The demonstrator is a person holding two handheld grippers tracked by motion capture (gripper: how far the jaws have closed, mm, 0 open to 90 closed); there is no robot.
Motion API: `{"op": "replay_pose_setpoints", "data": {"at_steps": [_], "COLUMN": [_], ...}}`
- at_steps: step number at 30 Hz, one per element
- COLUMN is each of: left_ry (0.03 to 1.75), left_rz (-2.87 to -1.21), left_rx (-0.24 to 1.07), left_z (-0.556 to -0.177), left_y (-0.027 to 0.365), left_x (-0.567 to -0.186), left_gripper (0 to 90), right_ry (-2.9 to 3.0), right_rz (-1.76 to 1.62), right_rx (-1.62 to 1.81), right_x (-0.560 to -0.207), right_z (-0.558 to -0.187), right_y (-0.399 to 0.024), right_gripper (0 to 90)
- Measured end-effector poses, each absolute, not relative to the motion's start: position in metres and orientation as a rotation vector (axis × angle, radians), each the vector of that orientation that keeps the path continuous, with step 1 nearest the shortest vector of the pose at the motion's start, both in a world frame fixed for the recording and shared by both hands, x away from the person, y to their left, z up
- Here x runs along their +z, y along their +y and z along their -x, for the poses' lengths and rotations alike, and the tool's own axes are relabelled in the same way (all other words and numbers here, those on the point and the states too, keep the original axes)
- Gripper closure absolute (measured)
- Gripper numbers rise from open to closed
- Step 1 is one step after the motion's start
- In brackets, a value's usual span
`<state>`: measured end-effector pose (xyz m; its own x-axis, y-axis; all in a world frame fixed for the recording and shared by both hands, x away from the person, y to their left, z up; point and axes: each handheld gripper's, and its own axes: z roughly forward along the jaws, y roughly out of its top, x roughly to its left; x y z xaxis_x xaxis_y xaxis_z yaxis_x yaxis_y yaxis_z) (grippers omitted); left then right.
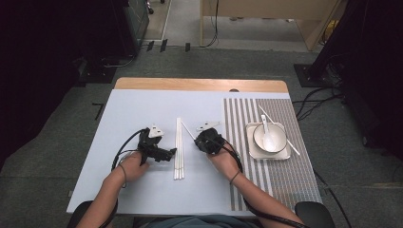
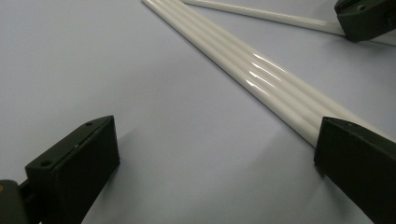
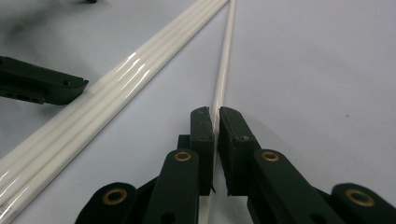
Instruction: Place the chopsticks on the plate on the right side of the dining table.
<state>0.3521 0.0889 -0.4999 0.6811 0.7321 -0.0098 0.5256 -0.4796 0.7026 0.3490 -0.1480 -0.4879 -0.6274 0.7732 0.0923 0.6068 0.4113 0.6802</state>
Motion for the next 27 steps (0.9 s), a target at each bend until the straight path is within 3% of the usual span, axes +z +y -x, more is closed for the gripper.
{"op": "replay_pose_setpoints", "data": {"at_steps": [11, 15, 27], "left_ry": [0.960, 0.961, 0.960], "left_rz": [-2.198, -2.196, -2.198], "left_rx": [0.382, 0.382, 0.382], "left_z": [-0.352, -0.352, -0.352], "left_y": [0.089, 0.089, 0.089], "left_x": [-0.500, -0.500, -0.500], "left_gripper": [0.0, 0.0, 0.0], "right_ry": [2.382, 2.382, 2.351], "right_rz": [-1.201, -1.178, -1.265], "right_rx": [1.079, 1.078, 1.094], "right_x": [-0.493, -0.492, -0.484], "right_z": [-0.356, -0.355, -0.334], "right_y": [-0.152, -0.151, -0.170], "right_gripper": [84.3, 75.6, 77.6]}}
